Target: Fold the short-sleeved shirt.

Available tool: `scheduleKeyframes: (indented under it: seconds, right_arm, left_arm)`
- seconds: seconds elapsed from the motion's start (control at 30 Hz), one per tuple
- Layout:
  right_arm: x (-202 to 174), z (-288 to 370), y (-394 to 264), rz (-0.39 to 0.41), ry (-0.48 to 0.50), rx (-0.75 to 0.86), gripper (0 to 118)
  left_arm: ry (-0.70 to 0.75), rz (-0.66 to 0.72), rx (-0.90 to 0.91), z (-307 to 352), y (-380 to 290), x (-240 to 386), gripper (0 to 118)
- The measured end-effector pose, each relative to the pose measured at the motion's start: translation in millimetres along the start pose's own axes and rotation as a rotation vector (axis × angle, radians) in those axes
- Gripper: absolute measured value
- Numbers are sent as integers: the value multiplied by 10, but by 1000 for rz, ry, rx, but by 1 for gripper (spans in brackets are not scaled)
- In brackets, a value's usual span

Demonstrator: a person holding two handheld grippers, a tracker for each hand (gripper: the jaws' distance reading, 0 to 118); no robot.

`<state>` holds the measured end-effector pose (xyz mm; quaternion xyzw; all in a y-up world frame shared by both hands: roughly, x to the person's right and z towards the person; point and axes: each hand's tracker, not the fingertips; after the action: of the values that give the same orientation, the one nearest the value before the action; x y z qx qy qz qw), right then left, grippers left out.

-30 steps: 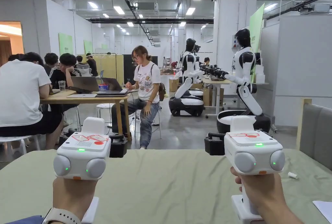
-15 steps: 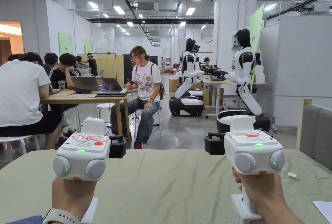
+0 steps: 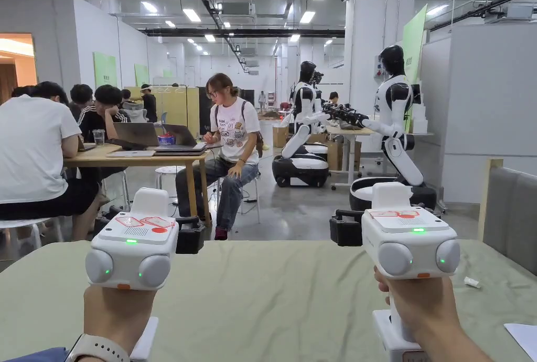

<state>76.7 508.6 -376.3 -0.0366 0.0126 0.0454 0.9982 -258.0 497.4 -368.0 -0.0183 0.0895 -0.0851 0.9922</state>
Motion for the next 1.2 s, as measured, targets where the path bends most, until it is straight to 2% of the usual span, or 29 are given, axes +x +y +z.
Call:
scheduleKeyframes:
  seconds: [0.87,1.2]
  right_arm:
    - [-17,37,-55,-24,35,4,118]
    - [4,66,-51,-42,24,3,118]
  left_arm:
    - [1,-20,25,-33,-50,13,118]
    - [-17,27,26,92,-6,12,116]
